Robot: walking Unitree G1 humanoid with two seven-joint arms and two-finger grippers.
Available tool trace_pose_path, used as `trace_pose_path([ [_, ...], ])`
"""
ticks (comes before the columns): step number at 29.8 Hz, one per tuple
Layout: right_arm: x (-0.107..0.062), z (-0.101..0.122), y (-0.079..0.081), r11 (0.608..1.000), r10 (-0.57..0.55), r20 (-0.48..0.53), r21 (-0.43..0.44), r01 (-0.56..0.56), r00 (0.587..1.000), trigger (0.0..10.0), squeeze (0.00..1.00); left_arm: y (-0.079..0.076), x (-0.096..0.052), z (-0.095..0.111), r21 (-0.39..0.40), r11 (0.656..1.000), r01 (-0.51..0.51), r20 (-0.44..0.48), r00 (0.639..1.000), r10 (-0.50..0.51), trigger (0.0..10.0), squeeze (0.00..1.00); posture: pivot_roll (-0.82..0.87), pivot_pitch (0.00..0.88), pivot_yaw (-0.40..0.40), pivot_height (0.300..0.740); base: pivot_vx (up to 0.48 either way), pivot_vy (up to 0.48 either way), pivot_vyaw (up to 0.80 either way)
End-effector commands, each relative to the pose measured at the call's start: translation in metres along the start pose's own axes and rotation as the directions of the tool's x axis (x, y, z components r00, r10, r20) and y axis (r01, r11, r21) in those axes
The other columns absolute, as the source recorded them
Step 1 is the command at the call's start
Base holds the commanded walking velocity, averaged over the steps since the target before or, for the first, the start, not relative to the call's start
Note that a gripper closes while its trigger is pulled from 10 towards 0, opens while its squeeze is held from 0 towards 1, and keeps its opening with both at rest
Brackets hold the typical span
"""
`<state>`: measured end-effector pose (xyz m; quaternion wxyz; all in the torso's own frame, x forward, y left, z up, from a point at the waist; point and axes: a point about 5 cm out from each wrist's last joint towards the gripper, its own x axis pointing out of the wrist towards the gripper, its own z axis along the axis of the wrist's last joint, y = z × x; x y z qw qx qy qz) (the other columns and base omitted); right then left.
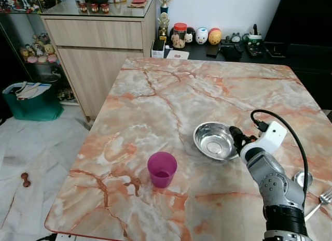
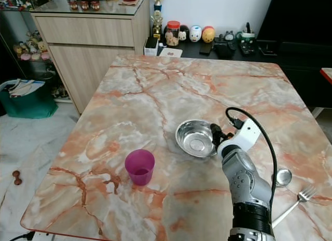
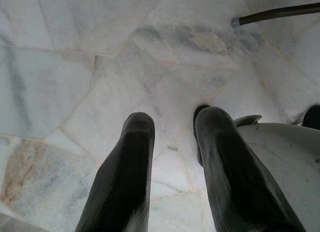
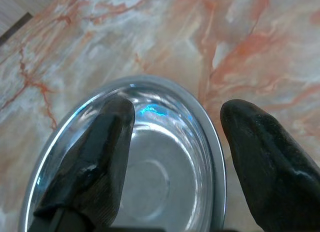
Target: Setting the table
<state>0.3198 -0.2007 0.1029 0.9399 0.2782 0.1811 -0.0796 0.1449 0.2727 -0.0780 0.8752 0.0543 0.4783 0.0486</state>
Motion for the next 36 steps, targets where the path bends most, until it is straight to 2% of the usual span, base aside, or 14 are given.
trace_pose_path([
  [1,0.000,-0.004,0.000,1.000,0.006,-0.021,0.008,-0.006,1.000,10.0,0.00,0.003,-0.001,-0.004,0.006,1.000,-0.002,-0.017,1.000,0.002,10.0,0.00,0.03,0.000,-0.025,0.740,0.000,0.000,0.00],
  [11,-0.001,-0.006,-0.002,1.000,-0.003,-0.032,0.019,0.004,0.999,10.0,0.00,0.002,-0.001,-0.004,0.009,1.000,0.001,-0.018,1.000,-0.001,10.0,0.00,0.03,0.000,-0.023,0.740,0.000,0.000,0.00],
  [23,-0.001,-0.025,0.003,0.999,0.030,-0.100,0.042,-0.026,0.995,10.0,0.00,0.001,-0.001,-0.004,0.027,1.000,0.015,-0.016,1.000,-0.014,10.0,0.00,0.04,0.000,-0.025,0.740,0.000,0.000,0.00],
  [33,0.000,-0.038,-0.001,0.999,0.023,-0.136,0.049,-0.017,0.990,10.0,0.00,0.001,-0.001,-0.003,0.032,0.999,0.017,-0.012,1.000,-0.016,10.0,0.00,0.04,0.000,-0.025,0.740,0.000,0.000,0.00],
  [34,0.000,-0.038,-0.001,0.999,0.023,-0.136,0.050,-0.017,0.990,3.1,0.00,0.001,-0.001,-0.003,0.033,0.999,0.017,-0.012,1.000,-0.017,10.0,0.00,0.04,0.000,-0.027,0.740,0.000,0.000,0.00],
  [35,0.001,-0.038,0.000,0.998,0.023,-0.135,0.053,-0.016,0.991,1.2,0.00,0.001,-0.001,-0.003,0.033,0.999,0.017,-0.012,1.000,-0.016,10.0,0.00,0.04,0.000,-0.027,0.740,0.000,0.000,0.00],
  [36,0.001,-0.038,0.000,0.998,0.024,-0.134,0.054,-0.017,0.991,0.0,0.00,0.001,-0.001,-0.003,0.033,0.999,0.017,-0.011,1.000,-0.016,10.0,0.00,0.04,0.000,-0.027,0.740,0.000,0.000,0.00],
])
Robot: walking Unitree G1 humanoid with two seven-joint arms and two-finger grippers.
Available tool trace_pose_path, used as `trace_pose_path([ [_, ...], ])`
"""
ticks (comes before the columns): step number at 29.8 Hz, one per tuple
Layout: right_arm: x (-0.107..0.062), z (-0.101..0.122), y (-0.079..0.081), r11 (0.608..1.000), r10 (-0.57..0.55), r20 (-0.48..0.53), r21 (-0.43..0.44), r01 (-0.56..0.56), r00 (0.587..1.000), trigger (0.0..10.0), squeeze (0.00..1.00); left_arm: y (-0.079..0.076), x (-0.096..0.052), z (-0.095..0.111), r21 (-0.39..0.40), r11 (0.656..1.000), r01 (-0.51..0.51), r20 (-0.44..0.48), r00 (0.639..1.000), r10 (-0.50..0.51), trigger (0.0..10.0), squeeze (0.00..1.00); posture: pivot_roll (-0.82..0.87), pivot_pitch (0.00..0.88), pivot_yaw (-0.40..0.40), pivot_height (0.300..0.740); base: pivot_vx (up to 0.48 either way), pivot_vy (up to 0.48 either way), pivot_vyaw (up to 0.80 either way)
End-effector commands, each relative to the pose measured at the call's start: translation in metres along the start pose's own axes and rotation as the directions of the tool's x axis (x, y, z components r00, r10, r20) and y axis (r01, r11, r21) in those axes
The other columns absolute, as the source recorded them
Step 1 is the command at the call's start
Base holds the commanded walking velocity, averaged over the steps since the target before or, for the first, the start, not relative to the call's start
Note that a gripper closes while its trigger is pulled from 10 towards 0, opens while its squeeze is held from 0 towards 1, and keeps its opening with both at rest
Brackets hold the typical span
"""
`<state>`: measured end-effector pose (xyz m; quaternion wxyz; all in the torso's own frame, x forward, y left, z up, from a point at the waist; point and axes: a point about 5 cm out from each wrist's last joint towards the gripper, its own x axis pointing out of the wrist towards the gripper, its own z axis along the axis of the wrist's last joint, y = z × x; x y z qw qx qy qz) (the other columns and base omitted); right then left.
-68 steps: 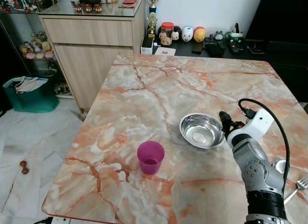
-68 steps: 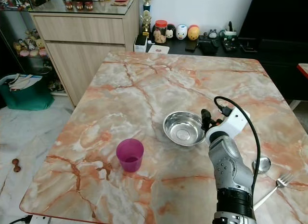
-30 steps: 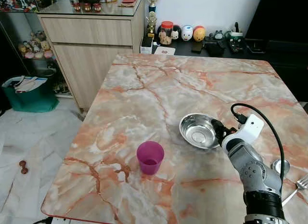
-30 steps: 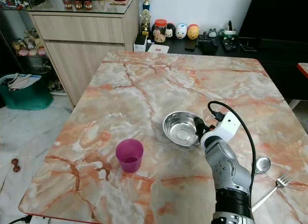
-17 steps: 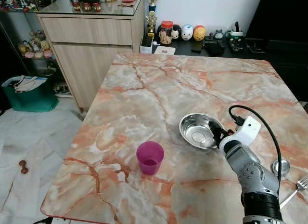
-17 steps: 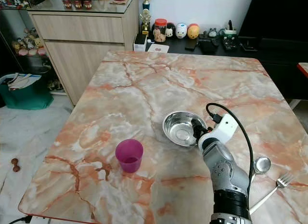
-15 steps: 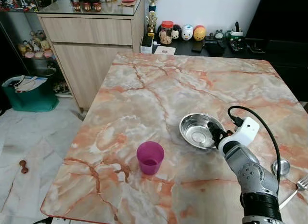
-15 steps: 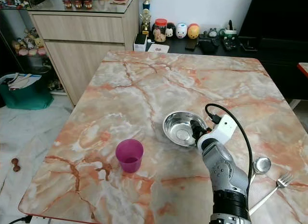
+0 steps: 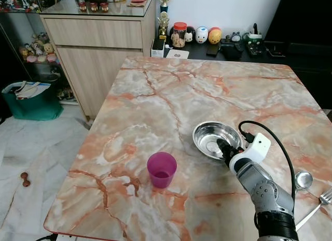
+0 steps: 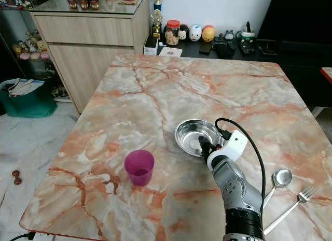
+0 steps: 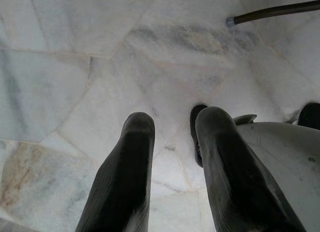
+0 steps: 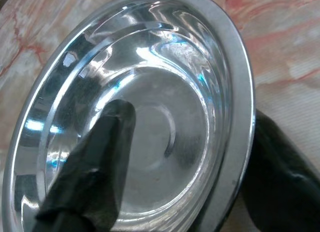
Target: Setting the table
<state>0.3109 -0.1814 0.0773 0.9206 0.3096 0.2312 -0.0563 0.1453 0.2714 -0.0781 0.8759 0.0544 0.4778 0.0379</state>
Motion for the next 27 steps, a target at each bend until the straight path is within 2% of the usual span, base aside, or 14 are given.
trace_pose_path([
  [1,0.000,-0.004,-0.001,1.000,-0.001,-0.013,-0.001,0.001,1.000,0.0,0.00,0.002,-0.001,-0.004,0.022,1.000,-0.002,-0.014,1.000,0.002,10.0,0.00,0.04,0.000,-0.027,0.740,0.000,0.000,0.00],
  [15,0.002,0.002,0.003,1.000,0.009,0.024,-0.015,-0.008,1.000,0.0,0.00,0.002,-0.001,-0.004,0.030,1.000,0.002,-0.012,1.000,-0.002,10.0,0.00,0.04,0.000,-0.024,0.740,0.000,0.000,0.00],
  [27,0.001,0.019,0.011,0.999,0.036,0.188,0.031,-0.042,0.982,0.0,0.00,0.003,-0.002,-0.004,0.049,0.999,0.004,-0.010,1.000,-0.004,10.0,0.00,0.04,0.000,-0.020,0.740,0.000,0.000,0.00],
])
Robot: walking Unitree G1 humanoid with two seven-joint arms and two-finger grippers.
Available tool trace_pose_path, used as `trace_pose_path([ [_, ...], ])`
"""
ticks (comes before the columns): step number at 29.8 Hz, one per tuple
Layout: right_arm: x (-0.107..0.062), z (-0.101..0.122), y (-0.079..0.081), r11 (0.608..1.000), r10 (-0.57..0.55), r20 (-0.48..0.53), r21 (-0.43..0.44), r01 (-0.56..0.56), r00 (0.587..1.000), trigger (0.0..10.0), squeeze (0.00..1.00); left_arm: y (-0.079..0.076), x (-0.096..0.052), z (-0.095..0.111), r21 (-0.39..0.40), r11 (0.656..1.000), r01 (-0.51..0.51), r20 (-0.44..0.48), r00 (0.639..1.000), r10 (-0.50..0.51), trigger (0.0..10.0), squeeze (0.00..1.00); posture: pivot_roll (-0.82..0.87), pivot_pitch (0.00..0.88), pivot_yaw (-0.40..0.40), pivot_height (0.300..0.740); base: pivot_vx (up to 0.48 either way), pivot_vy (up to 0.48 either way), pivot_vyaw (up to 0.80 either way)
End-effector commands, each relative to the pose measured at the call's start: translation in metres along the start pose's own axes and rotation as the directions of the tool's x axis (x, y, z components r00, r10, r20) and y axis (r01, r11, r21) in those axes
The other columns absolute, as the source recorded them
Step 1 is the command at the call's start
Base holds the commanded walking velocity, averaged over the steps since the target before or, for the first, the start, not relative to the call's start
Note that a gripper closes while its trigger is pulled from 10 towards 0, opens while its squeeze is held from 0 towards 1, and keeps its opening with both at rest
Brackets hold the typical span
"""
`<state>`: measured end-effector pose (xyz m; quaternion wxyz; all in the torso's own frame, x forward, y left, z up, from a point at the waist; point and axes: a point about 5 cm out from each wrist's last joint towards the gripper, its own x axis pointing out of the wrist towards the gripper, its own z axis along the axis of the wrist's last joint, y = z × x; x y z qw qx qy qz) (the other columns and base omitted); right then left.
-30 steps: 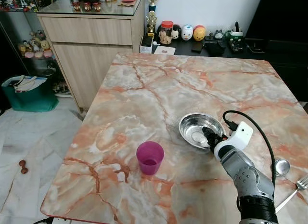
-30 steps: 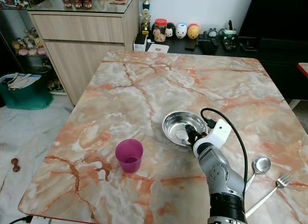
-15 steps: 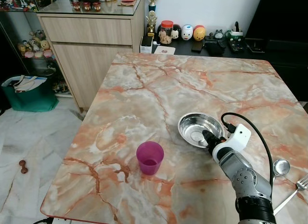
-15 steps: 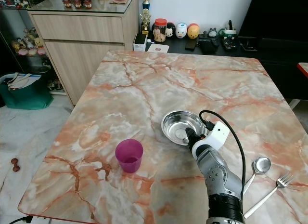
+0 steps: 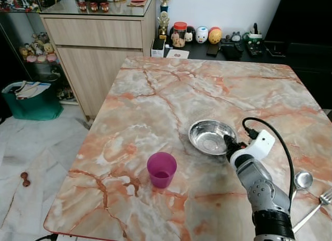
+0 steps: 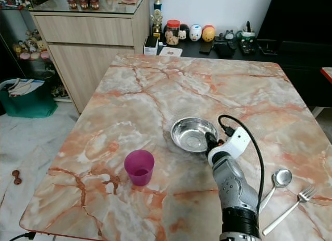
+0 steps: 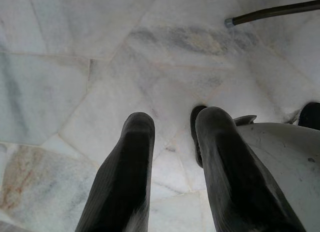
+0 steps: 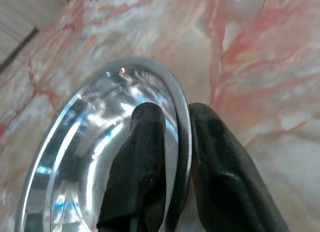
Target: Setting the table
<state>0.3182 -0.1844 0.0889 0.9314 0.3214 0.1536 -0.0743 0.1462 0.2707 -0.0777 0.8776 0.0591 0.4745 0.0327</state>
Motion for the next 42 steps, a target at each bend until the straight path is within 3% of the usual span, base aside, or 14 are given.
trace_pose_path([
  [1,0.001,0.008,0.007,1.000,0.027,0.049,0.005,-0.028,0.998,0.0,0.00,0.003,-0.002,-0.005,0.038,0.999,0.001,-0.018,1.000,-0.001,10.0,0.00,0.04,0.000,-0.020,0.740,0.000,0.000,0.00],
  [13,0.000,-0.003,0.003,1.000,0.010,0.012,-0.003,-0.010,1.000,0.0,0.00,0.003,-0.002,-0.004,0.049,0.999,0.014,-0.024,1.000,-0.013,10.0,0.00,0.05,0.000,-0.019,0.740,0.000,0.000,0.00],
  [14,0.000,-0.004,0.003,1.000,0.005,0.009,-0.007,-0.005,1.000,10.0,0.00,0.003,-0.002,-0.004,0.049,0.999,0.014,-0.025,1.000,-0.013,10.0,0.00,0.05,0.000,-0.019,0.740,0.000,0.000,0.00],
  [27,0.001,-0.017,-0.003,0.999,-0.037,-0.039,-0.023,0.036,0.999,10.0,0.00,0.003,-0.002,-0.004,0.058,0.998,0.026,-0.035,0.999,-0.024,10.0,0.00,0.05,0.000,-0.017,0.740,0.000,0.000,0.00],
  [28,0.000,-0.018,-0.005,0.999,-0.039,-0.044,-0.019,0.039,0.998,10.0,1.00,0.003,-0.002,-0.005,0.058,0.998,0.027,-0.035,0.999,-0.025,10.0,0.00,0.05,0.000,-0.018,0.740,0.000,0.000,0.00],
  [40,0.001,-0.017,-0.004,0.999,-0.040,-0.038,-0.020,0.039,0.998,10.0,1.00,0.003,-0.002,-0.005,0.058,0.998,0.028,-0.036,0.999,-0.026,10.0,0.00,0.05,0.000,-0.018,0.740,0.000,0.000,0.00],
  [41,0.002,-0.017,-0.004,0.999,-0.039,-0.039,-0.023,0.038,0.998,10.0,0.39,0.003,-0.002,-0.005,0.058,0.998,0.028,-0.036,0.999,-0.025,10.0,0.00,0.05,0.000,-0.018,0.740,0.000,0.000,0.00],
  [42,0.002,-0.017,-0.003,0.999,-0.039,-0.041,-0.025,0.038,0.998,10.0,0.00,0.003,-0.002,-0.005,0.058,0.998,0.027,-0.036,0.999,-0.025,10.0,0.00,0.05,0.000,-0.018,0.740,0.000,0.000,0.00],
])
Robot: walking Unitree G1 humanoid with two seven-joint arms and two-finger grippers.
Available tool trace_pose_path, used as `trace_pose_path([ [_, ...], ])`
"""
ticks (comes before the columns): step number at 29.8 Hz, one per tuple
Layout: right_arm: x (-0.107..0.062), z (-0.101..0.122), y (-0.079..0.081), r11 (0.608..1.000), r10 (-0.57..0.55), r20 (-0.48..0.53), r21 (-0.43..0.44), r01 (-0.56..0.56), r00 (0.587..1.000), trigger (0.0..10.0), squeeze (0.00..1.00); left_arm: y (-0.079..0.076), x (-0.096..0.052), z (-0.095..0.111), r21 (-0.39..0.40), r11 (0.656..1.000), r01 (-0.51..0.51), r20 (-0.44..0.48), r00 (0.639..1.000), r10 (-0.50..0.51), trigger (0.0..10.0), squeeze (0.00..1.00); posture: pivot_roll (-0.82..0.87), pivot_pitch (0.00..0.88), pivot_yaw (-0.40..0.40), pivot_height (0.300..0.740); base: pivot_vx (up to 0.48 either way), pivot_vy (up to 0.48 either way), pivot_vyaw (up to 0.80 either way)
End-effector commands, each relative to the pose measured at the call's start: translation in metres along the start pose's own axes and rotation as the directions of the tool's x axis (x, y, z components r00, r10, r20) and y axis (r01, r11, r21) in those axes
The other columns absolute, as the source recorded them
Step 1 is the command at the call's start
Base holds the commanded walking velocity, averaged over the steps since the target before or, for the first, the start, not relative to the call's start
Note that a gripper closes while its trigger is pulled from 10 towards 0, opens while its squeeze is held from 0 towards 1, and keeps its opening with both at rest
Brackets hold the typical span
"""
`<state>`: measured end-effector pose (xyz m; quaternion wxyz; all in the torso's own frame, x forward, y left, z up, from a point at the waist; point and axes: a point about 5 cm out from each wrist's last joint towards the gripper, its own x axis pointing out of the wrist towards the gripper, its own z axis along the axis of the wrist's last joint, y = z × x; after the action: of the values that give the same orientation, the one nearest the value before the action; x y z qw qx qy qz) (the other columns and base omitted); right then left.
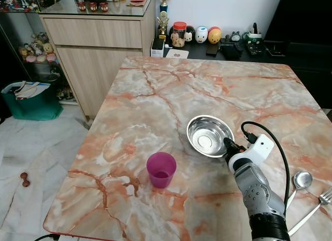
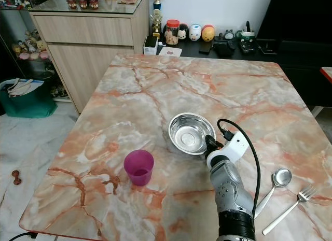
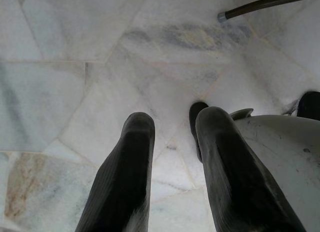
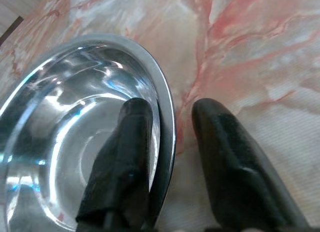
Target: Setting the table
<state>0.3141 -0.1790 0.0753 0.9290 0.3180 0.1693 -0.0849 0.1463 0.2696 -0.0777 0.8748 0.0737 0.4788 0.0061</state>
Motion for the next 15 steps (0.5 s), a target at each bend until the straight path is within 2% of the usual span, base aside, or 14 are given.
trace_pose_path([
  [1,0.002,-0.003,0.002,1.000,-0.008,-0.019,-0.022,0.008,1.000,10.0,0.00,0.004,-0.002,-0.005,0.007,1.000,-0.007,-0.029,1.000,0.007,10.0,0.00,0.05,0.000,-0.019,0.740,0.000,0.000,0.00],
  [11,0.002,-0.003,0.003,1.000,0.000,-0.024,-0.010,-0.001,1.000,10.0,0.00,0.004,-0.002,-0.005,0.012,1.000,-0.012,-0.024,1.000,0.012,10.0,0.00,0.05,0.000,-0.019,0.740,0.000,0.000,0.00],
  [15,0.004,0.000,0.014,0.997,0.068,0.002,0.025,-0.068,0.998,10.0,0.00,0.005,-0.002,-0.004,0.018,1.000,-0.016,-0.018,1.000,0.016,10.0,0.00,0.05,0.000,-0.019,0.740,0.000,0.000,0.00],
])
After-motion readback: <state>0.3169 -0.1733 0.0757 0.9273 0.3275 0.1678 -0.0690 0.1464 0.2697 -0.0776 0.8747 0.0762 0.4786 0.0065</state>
